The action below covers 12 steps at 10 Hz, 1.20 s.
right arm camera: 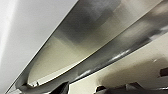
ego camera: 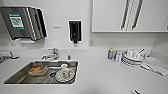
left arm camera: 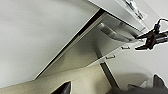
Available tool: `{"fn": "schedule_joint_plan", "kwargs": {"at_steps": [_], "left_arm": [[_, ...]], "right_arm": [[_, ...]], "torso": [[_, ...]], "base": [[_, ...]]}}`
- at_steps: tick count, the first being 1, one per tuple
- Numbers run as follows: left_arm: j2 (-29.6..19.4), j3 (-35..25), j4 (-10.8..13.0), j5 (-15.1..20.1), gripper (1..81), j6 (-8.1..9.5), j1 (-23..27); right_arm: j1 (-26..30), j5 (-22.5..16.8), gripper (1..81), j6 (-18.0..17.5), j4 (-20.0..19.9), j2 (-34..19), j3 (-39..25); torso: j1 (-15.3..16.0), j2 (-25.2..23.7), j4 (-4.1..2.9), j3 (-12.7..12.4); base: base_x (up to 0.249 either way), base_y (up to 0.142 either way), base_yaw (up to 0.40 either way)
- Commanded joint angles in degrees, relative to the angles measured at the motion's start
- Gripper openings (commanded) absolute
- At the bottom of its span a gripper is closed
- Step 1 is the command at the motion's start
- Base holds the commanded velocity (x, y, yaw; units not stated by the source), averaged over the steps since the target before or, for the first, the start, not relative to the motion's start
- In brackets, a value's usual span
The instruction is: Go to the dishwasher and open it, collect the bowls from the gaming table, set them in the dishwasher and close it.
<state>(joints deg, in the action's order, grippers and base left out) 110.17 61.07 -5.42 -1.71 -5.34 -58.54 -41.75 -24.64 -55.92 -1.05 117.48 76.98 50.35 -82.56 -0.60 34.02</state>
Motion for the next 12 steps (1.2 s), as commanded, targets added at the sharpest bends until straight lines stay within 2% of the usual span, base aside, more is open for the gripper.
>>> {"fn": "schedule_joint_plan", "kwargs": {"at_steps": [1, 5, 6, 7, 8, 11, 12], "left_arm": [[-2.0, -1.5, 0.6, 1.4, 81.1, -0.29, 4.9], [-1.9, -1.0, 0.6, 1.4, 81.1, -0.64, 4.6], [-1.6, -0.8, 0.6, 1.4, 81.1, -0.64, 4.6], [-1.4, -0.8, 0.6, 1.4, 81.1, -0.72, 4.4], [-1.4, -0.6, 0.6, 1.4, 81.1, -0.81, 4.4], [-1.3, -0.4, 0.6, 1.4, 81.1, -0.81, 4.4], [-1.2, -0.3, 0.6, 1.4, 81.1, -0.81, 4.4]], "right_arm": [[6.1, -2.0, 81.1, -3.8, -1.7, -2.0, 0.4], [3.8, 0.3, 81.1, -6.7, -2.2, -1.3, 2.9], [3.6, 0.7, 81.1, -6.9, -3.6, -1.3, 3.6], [3.2, 2.2, 81.1, -7.0, -4.7, -1.3, 3.8], [2.9, 5.5, 81.1, -6.8, -5.2, -1.4, 3.4], [2.1, 12.1, 81.1, -6.1, -4.6, -2.6, 1.4], [1.4, 13.1, 81.1, -6.0, -4.4, -3.3, 0.9]], "torso": [[0.0, 0.0, 0.0, 0.0], [0.0, 0.0, 0.0, 0.0], [0.0, 0.0, 0.0, 0.0], [0.0, 0.0, 0.0, 0.0], [0.0, 0.0, 0.0, 0.0], [0.0, 0.0, 0.0, 0.0], [0.0, 0.0, 0.0, 0.0]], "base": [[0.0, 0.0, 0.0], [0.0, 0.0, 0.0], [0.0, 0.0, 0.0], [0.0, 0.0, 0.0], [0.0, 0.0, 0.0], [0.0, 0.0, 0.0], [0.0, 0.0, 0.0]]}}
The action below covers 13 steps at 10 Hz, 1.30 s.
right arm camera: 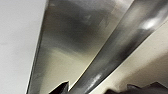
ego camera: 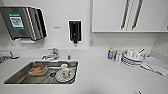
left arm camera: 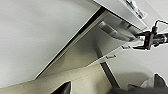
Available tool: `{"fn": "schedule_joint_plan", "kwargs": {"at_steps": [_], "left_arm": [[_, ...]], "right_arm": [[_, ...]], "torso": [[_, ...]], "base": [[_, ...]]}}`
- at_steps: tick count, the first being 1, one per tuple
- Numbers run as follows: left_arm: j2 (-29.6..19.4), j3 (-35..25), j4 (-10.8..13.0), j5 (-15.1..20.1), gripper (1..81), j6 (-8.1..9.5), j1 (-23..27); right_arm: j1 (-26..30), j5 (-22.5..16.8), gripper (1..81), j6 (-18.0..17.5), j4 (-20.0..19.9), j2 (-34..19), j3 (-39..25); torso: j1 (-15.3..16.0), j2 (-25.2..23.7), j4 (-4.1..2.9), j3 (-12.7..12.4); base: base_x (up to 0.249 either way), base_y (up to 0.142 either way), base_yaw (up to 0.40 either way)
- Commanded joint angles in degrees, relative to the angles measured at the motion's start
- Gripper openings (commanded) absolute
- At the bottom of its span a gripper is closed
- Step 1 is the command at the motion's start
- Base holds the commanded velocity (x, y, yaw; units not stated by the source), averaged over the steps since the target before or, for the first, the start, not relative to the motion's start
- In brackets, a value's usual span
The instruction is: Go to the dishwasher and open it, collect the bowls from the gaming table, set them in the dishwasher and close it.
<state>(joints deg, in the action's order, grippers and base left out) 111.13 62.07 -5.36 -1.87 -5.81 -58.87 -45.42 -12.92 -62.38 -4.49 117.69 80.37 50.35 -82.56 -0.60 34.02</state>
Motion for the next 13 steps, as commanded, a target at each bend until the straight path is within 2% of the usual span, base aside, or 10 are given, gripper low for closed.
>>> {"fn": "schedule_joint_plan", "kwargs": {"at_steps": [1, 4, 10, 13], "left_arm": [[-2.0, -1.3, 0.5, 1.5, 81.1, -0.43, 4.7], [-1.9, -1.3, 0.5, 1.6, 81.1, -0.43, 4.6], [-1.7, -0.4, 0.5, 1.2, 81.1, -0.43, 3.8], [-1.5, -0.4, 0.5, 1.2, 81.1, -0.43, 3.8]], "right_arm": [[4.8, 2.4, 81.1, 0.4, -0.1, -4.0, -3.0], [4.7, 3.4, 81.1, 0.4, 1.3, -2.4, -2.6], [0.1, 3.3, 81.1, 0.4, 1.6, 4.5, 6.0], [-2.7, 3.4, 81.1, 0.6, 1.6, 2.9, 6.2]], "torso": [[0.0, 0.0, 0.0, 0.0], [0.0, 0.0, 0.0, 0.0], [0.0, 0.0, 0.0, 0.0], [0.0, 0.0, 0.0, 0.0]], "base": [[0.0, 0.0, 0.0], [0.0, 0.0, 0.0], [0.0, 0.0, 0.0], [0.0, 0.0, 0.0]]}}
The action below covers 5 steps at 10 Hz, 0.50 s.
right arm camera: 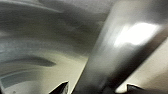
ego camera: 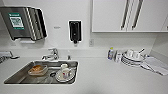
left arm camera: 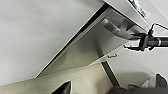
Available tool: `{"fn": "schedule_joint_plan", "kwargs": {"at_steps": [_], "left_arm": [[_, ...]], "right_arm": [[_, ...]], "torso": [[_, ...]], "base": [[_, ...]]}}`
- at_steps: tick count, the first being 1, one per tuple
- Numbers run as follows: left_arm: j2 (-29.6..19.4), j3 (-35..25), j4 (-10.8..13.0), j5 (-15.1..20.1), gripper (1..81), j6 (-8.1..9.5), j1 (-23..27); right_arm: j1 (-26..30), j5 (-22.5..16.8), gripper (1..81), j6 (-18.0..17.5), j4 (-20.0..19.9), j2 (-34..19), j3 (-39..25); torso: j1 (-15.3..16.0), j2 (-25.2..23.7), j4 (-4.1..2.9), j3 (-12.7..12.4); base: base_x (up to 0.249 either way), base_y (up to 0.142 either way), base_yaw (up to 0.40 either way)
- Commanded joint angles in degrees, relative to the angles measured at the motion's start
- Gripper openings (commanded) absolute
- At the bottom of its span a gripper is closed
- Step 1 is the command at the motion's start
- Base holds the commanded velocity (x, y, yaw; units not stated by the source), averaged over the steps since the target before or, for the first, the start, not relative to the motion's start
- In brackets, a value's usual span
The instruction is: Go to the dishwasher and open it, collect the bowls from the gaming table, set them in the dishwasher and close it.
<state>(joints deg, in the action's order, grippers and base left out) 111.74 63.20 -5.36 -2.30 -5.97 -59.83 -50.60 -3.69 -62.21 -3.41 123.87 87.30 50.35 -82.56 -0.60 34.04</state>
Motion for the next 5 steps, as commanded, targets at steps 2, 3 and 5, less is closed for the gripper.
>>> {"fn": "schedule_joint_plan", "kwargs": {"at_steps": [2, 3, 5], "left_arm": [[-2.0, -1.5, 0.5, 1.6, 81.1, -0.27, 4.7], [-1.9, -1.5, 0.5, 1.6, 81.1, -0.27, 4.8], [-1.6, -1.4, 0.6, 1.6, 81.1, -0.27, 4.7]], "right_arm": [[0.7, -5.6, 81.1, 0.9, 2.3, -5.5, -1.8], [0.0, -5.4, 81.1, 0.9, 3.1, -7.0, -2.7], [-1.6, -4.3, 81.1, 1.0, 5.0, -9.0, -4.3]], "torso": [[0.0, 0.0, 0.0, 0.0], [0.0, 0.0, 0.0, 0.0], [0.0, 0.0, 0.0, 0.0]], "base": [[0.0, 0.0, 0.0], [0.0, 0.0, 0.0], [0.0, 0.0, 0.0]]}}
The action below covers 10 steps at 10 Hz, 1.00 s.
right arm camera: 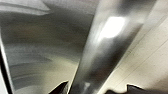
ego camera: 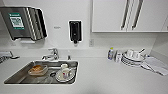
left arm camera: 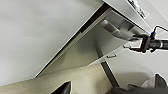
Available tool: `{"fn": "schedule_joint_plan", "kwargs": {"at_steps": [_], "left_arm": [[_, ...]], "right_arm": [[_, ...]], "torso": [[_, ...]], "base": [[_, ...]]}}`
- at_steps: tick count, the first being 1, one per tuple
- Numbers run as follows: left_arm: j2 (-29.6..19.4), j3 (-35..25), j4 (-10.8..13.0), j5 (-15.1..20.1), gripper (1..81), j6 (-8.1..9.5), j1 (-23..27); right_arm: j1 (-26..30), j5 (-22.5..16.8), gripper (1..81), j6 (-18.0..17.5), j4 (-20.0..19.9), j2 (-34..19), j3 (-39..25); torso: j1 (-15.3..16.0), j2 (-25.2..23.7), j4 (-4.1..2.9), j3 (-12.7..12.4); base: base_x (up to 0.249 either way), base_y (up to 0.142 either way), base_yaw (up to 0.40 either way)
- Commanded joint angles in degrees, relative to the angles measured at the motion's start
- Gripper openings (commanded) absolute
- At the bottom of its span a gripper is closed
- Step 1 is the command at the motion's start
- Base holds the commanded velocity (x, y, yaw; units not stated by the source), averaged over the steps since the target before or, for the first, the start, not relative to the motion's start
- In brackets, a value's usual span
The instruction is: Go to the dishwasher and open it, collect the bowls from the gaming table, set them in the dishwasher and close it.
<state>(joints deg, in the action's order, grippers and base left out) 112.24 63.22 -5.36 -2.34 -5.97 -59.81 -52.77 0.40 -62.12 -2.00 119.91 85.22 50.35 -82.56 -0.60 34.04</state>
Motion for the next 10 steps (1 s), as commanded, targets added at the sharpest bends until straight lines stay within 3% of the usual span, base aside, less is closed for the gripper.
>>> {"fn": "schedule_joint_plan", "kwargs": {"at_steps": [1, 10], "left_arm": [[-2.1, -1.3, 0.6, 1.6, 81.1, -0.27, 4.7], [-1.9, -1.0, 0.5, 1.7, 81.1, -0.35, 4.7]], "right_arm": [[-0.6, -8.4, 81.1, 1.2, 5.9, -4.6, -2.5], [-7.7, -8.4, 81.1, 1.2, 14.0, 2.0, 2.3]], "torso": [[0.0, 0.0, 0.0, 0.0], [0.0, 0.0, 0.0, 0.0]], "base": [[0.0, 0.0, 0.0], [0.0, 0.0, 0.0]]}}
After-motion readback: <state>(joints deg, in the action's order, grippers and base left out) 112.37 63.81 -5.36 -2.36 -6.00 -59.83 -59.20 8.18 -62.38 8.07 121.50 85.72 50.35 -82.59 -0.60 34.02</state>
